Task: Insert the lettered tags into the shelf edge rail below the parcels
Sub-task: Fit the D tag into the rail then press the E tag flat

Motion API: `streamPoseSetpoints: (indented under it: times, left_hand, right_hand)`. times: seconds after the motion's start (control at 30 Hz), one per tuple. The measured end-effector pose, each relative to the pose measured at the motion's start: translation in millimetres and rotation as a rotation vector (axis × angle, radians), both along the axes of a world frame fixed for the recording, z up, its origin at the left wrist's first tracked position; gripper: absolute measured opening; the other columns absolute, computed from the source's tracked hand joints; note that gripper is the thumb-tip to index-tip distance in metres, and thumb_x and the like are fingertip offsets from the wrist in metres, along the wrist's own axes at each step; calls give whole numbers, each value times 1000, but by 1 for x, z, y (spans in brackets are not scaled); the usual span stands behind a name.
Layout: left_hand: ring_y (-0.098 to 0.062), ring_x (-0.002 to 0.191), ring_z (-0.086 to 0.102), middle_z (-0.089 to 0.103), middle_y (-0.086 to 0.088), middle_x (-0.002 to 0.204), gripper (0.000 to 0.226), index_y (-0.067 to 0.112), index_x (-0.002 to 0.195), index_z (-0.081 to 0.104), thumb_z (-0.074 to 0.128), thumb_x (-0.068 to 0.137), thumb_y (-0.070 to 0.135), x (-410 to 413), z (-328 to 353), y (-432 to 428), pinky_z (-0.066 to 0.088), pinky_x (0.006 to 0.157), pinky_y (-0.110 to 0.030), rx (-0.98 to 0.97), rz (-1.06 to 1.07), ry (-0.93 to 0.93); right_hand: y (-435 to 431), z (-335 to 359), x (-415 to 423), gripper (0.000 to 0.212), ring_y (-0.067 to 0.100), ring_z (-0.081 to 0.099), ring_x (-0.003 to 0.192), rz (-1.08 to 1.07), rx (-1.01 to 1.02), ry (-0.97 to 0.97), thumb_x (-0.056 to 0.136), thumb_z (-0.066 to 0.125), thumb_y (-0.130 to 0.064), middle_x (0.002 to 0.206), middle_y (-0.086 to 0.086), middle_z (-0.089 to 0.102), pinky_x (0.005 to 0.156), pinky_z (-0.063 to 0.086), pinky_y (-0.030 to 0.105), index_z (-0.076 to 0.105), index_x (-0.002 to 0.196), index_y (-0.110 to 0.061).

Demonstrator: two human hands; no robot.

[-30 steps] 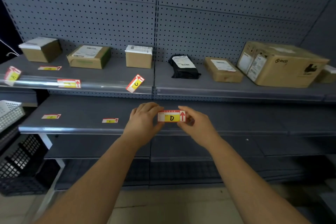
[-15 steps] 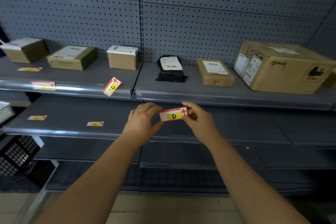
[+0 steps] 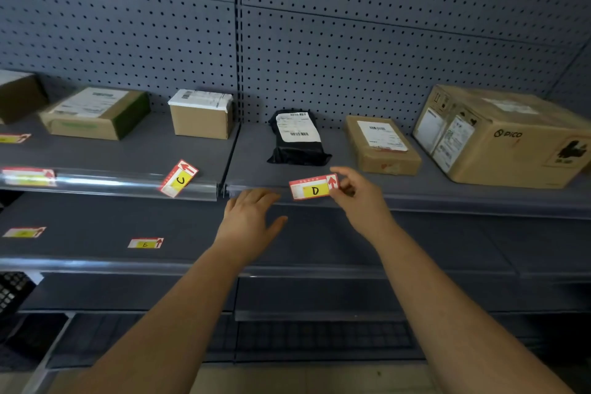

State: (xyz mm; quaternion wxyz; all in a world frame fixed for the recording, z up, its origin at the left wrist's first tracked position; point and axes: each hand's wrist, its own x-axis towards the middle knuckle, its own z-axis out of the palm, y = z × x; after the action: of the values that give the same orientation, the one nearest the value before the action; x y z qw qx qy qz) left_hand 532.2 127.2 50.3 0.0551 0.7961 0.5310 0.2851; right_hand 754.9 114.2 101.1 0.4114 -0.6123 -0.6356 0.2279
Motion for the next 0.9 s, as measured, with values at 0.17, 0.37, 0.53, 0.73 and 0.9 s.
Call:
streamPoseSetpoints:
  times: [0.17,0.37,0.53,0.73,0.9]
  left_hand:
    - [-19,127,38,50,4,132,47,24,130,51,55,89,44,5,-6,16,23,110,-42,23,0,3]
    - [-19,122,39,49,5,126,48,24,128,54,56,86,47,12,-15,29,26,104,-41,44,30,19]
    - [-16,117,39,49,7,122,43,26,122,57,57,85,48,18,-14,35,24,101,-36,55,77,17]
    - [-16,110,43,50,8,114,39,26,115,60,59,82,48,20,-13,41,27,101,-40,49,108,10]
    - [-16,107,45,51,8,111,35,27,111,60,60,81,46,22,-12,42,28,98,-39,77,115,20]
  right_hand:
    - [16,2,0,34,9,57,80,-2,20,-14,93,61,-15,80,-7,57,78,47,23,59,124,-28]
    - [31,1,5,34,8,56,80,11,19,14,93,61,-14,81,-7,57,79,46,20,59,123,-30]
    - [41,-1,8,35,11,58,83,55,29,-16,93,60,-14,87,-1,61,76,45,18,59,125,-27]
    - [54,3,10,33,10,60,88,97,42,-61,94,60,-16,92,-3,64,78,48,21,60,125,-26]
    - [59,1,13,31,12,60,86,117,57,-97,93,60,-15,89,-5,62,80,51,29,62,122,-25]
